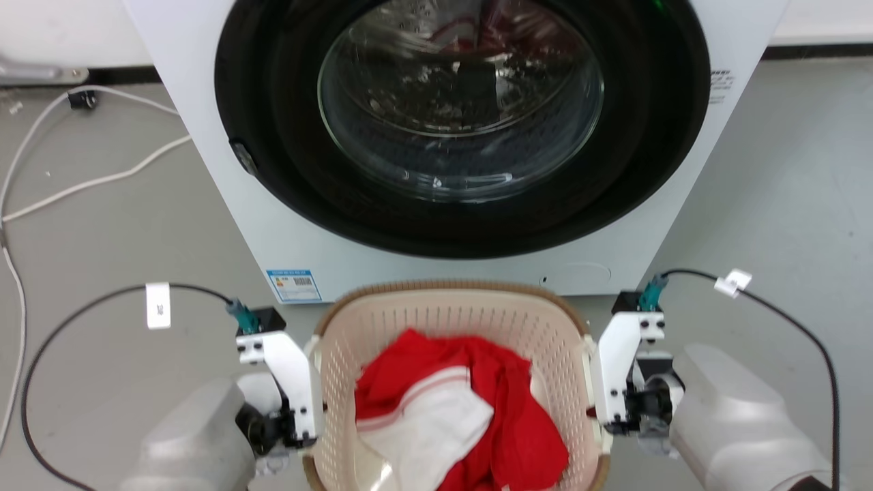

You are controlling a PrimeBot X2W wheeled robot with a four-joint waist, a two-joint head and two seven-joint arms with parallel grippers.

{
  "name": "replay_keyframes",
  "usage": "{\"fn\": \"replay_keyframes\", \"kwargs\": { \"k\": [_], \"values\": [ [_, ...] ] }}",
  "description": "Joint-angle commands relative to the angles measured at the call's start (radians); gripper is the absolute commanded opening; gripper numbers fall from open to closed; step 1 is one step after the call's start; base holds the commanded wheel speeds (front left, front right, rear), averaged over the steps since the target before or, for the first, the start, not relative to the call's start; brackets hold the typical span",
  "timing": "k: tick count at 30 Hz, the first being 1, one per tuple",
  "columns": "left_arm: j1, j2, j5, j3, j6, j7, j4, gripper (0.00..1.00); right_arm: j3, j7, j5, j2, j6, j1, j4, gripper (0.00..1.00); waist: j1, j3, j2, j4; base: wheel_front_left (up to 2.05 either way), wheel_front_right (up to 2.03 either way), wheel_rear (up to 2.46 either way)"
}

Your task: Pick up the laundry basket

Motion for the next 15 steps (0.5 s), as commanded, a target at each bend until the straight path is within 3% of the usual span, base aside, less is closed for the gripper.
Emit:
{"fn": "replay_keyframes", "kwargs": {
  "k": [1, 15],
  "values": [
    [0.021, -0.033, -0.016, -0.004, -0.011, 0.009, -0.011, 0.0, -0.002, 0.018, 0.011, 0.027, 0.005, 0.025, -0.005, 0.0, 0.0003, -0.029, 0.0, 0.001, 0.0, 0.0, 0.0],
    [0.085, -0.047, -0.06, -0.029, -0.011, 0.047, -0.003, 0.0, -0.025, 0.101, 0.012, 0.033, 0.005, 0.089, -0.003, 0.0, 0.0003, -0.12, 0.0, 0.003, 0.0, 0.0, 0.0]
  ]
}}
